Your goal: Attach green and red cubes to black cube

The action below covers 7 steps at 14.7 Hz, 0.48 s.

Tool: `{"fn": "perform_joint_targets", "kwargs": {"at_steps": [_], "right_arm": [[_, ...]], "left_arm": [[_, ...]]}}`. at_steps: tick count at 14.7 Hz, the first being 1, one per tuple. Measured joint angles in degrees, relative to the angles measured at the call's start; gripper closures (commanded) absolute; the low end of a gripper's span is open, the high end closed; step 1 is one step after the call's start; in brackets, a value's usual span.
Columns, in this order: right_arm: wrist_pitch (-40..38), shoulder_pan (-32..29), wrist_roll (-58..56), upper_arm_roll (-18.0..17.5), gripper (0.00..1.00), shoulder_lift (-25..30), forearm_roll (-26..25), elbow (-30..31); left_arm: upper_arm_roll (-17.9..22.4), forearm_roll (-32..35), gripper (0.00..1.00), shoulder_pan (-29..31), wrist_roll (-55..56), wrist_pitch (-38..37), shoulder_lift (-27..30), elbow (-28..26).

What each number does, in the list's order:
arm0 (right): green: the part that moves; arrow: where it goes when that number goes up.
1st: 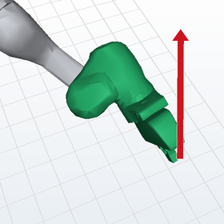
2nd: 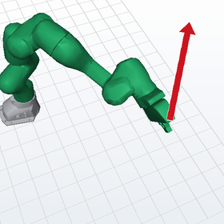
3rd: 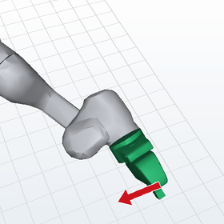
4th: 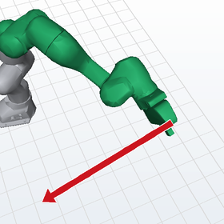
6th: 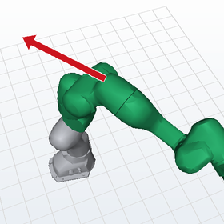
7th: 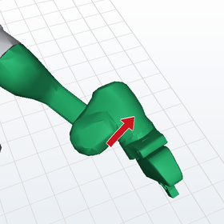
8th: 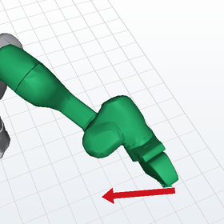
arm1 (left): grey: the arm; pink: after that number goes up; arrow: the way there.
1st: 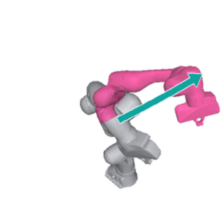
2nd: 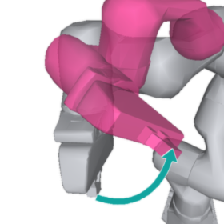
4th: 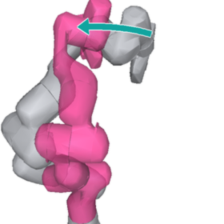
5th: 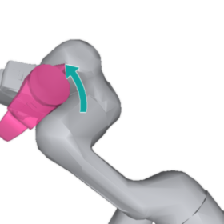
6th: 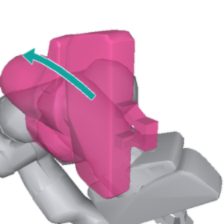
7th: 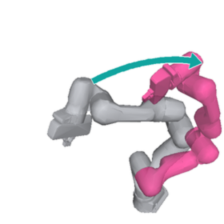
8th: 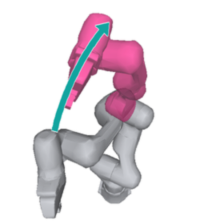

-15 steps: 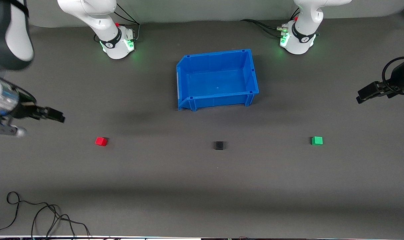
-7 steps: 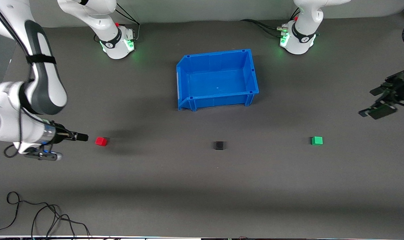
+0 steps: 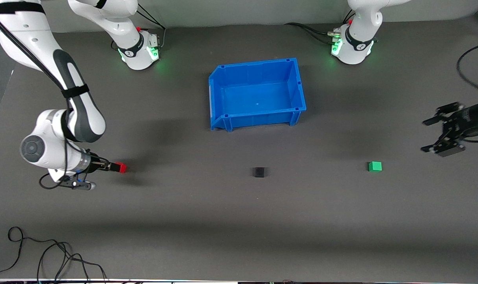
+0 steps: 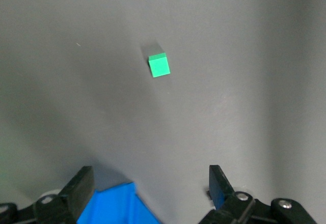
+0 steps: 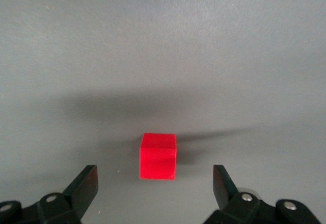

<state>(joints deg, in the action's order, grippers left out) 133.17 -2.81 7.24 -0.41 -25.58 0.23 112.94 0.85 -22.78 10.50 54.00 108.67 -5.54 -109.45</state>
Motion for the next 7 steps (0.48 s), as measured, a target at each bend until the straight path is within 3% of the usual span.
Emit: {"fn": "perform_joint_targets", "kwargs": {"at_steps": [3, 6, 7], "right_arm": [[4.0, 0.0, 0.0, 0.0, 0.00, -1.8, 0.0, 1.2], [6.8, 0.0, 0.0, 0.0, 0.02, -3.6, 0.0, 1.8], [7.3, 0.0, 0.0, 0.0, 0.06, -4.1, 0.0, 1.9]], "left_arm": [[-0.1, -5.2, 0.00, 0.2, 0.1, 10.2, -1.5, -7.9], [-0.7, -7.8, 0.00, 0.0, 0.1, 17.5, -6.3, -10.2], [-1.0, -8.6, 0.00, -0.4, 0.1, 20.1, -8.3, -10.3]]}}
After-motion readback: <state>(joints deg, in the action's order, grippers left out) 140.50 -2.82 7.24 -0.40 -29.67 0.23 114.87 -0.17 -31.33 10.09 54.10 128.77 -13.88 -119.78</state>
